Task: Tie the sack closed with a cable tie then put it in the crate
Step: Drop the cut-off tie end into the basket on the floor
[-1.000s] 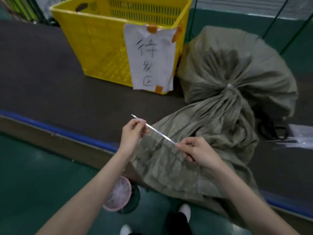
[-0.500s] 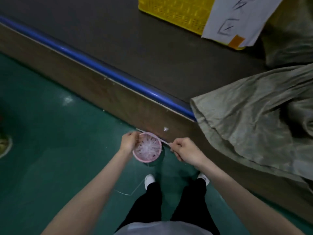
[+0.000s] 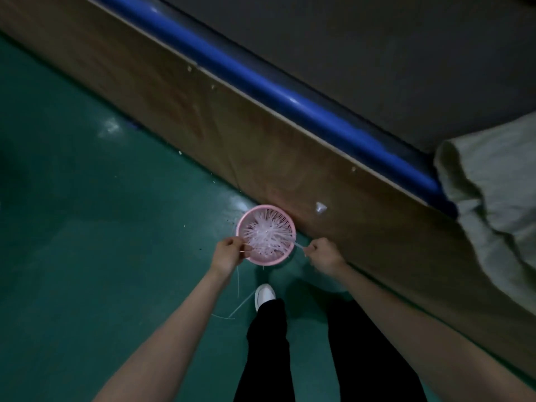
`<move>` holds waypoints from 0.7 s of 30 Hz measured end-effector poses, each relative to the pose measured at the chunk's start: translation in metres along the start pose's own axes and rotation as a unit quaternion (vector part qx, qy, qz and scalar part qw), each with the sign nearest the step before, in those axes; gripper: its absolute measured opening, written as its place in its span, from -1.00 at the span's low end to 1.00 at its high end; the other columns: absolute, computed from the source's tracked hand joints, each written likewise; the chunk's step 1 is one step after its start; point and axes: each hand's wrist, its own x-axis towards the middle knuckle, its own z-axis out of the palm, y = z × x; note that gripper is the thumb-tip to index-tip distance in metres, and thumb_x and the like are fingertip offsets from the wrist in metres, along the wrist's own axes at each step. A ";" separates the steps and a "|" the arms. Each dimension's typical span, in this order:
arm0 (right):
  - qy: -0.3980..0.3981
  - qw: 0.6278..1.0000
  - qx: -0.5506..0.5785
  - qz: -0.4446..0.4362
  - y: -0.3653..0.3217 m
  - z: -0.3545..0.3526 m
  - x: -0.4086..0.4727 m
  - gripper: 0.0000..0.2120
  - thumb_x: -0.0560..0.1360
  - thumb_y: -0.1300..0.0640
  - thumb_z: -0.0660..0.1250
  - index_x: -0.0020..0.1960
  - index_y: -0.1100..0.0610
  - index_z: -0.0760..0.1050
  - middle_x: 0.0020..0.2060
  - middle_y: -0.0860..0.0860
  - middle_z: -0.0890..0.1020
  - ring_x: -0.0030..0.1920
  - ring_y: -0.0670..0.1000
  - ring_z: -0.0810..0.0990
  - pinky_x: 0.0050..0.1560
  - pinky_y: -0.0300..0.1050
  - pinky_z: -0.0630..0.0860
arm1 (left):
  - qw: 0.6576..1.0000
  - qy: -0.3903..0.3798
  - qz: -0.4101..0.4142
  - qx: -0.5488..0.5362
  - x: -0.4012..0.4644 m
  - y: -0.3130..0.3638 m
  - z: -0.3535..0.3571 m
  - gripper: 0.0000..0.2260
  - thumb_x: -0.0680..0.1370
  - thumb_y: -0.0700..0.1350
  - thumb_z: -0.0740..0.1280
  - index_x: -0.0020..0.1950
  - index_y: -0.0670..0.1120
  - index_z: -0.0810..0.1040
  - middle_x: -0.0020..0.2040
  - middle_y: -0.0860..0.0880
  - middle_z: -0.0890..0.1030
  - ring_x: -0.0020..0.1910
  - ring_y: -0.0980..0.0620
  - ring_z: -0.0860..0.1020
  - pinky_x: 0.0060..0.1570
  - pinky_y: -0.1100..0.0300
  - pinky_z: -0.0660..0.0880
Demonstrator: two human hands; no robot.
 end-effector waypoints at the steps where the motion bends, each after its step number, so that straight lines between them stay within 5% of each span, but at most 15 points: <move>1: 0.006 1.000 -0.009 0.002 0.003 0.004 0.009 -0.75 0.55 0.21 0.23 -0.18 0.38 0.51 -0.28 0.23 0.54 -0.25 0.10 0.48 -0.21 -0.04 0.40 | 1.000 0.000 -0.004 0.004 0.006 -0.004 0.001 -0.80 0.61 -0.27 0.12 -0.14 -0.14 0.47 -0.29 -0.06 0.56 -0.41 0.09 0.51 -0.41 0.32 0.39; 9: 0.009 0.998 -0.062 0.008 0.025 0.039 0.087 -0.72 0.56 0.17 0.20 -0.33 0.17 0.42 -0.08 0.32 0.65 0.01 0.30 0.61 0.09 0.17 0.54 | 1.000 -0.008 -0.028 -0.003 0.062 -0.055 0.009 -0.83 0.63 -0.25 0.11 -0.04 -0.20 0.47 -0.24 -0.07 0.57 -0.30 0.05 0.47 -0.36 0.33 0.41; 14: 0.012 0.998 -0.058 0.006 0.026 0.040 0.102 -0.74 0.47 0.30 0.19 -0.36 0.13 0.45 -0.10 0.29 0.68 -0.04 0.23 0.64 0.07 0.10 0.57 | 0.999 0.001 -0.022 -0.034 0.069 -0.053 0.018 -0.86 0.62 -0.28 0.12 0.00 -0.23 0.46 -0.26 -0.10 0.55 -0.34 0.04 0.48 -0.56 0.44 0.39; 18: 0.007 0.999 -0.045 -0.019 0.025 0.031 0.087 -0.80 0.43 0.36 0.19 -0.26 0.27 0.57 -0.16 0.25 0.69 -0.11 0.19 0.65 0.03 0.08 0.58 | 0.999 -0.011 0.003 -0.030 0.064 -0.037 0.024 -0.87 0.63 -0.26 0.11 0.06 -0.24 0.44 -0.26 -0.09 0.55 -0.34 0.04 0.48 -0.55 0.44 0.40; 21: 0.022 0.998 -0.031 -0.050 0.019 0.017 0.064 -0.75 0.47 0.33 0.22 -0.30 0.09 0.53 -0.23 0.13 0.67 -0.16 0.06 0.60 -0.01 -0.03 0.52 | 0.999 -0.018 0.022 -0.016 0.049 -0.022 0.026 -0.85 0.63 -0.28 0.11 0.05 -0.25 0.46 -0.25 -0.10 0.55 -0.34 0.03 0.48 -0.46 0.39 0.45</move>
